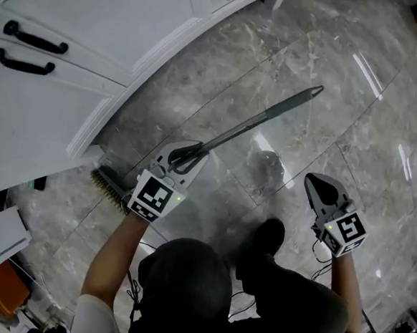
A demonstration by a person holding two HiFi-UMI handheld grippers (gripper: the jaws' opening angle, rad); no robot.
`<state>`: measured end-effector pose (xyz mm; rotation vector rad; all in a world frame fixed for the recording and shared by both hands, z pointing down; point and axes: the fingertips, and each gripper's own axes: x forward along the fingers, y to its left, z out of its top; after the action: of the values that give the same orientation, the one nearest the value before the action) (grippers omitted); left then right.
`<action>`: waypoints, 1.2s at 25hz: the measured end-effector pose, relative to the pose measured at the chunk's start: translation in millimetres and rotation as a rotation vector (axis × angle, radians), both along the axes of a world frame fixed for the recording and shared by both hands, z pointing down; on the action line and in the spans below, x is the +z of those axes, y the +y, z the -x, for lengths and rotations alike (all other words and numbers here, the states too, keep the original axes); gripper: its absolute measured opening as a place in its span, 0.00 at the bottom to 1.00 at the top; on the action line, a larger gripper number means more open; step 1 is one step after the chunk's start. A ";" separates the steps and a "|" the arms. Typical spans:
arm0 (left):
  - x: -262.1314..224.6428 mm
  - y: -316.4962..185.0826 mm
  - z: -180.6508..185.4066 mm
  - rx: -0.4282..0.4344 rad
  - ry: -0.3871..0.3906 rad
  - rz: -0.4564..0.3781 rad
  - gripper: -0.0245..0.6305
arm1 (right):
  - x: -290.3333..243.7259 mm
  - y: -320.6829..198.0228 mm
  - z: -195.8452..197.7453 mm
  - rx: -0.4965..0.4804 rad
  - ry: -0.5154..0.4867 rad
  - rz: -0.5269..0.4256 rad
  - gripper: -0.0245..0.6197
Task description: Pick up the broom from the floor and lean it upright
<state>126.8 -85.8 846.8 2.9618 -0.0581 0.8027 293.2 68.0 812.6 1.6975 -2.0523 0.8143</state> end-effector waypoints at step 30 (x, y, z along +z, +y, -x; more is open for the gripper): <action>-242.1 -89.0 166.8 -0.668 0.501 -0.213 0.16 | -217.4 -171.5 116.1 -0.447 0.030 -0.325 0.04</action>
<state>-40.0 -174.7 604.7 2.9031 -1.0765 -0.0325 177.2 -103.5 595.2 1.2935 -2.5116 0.3240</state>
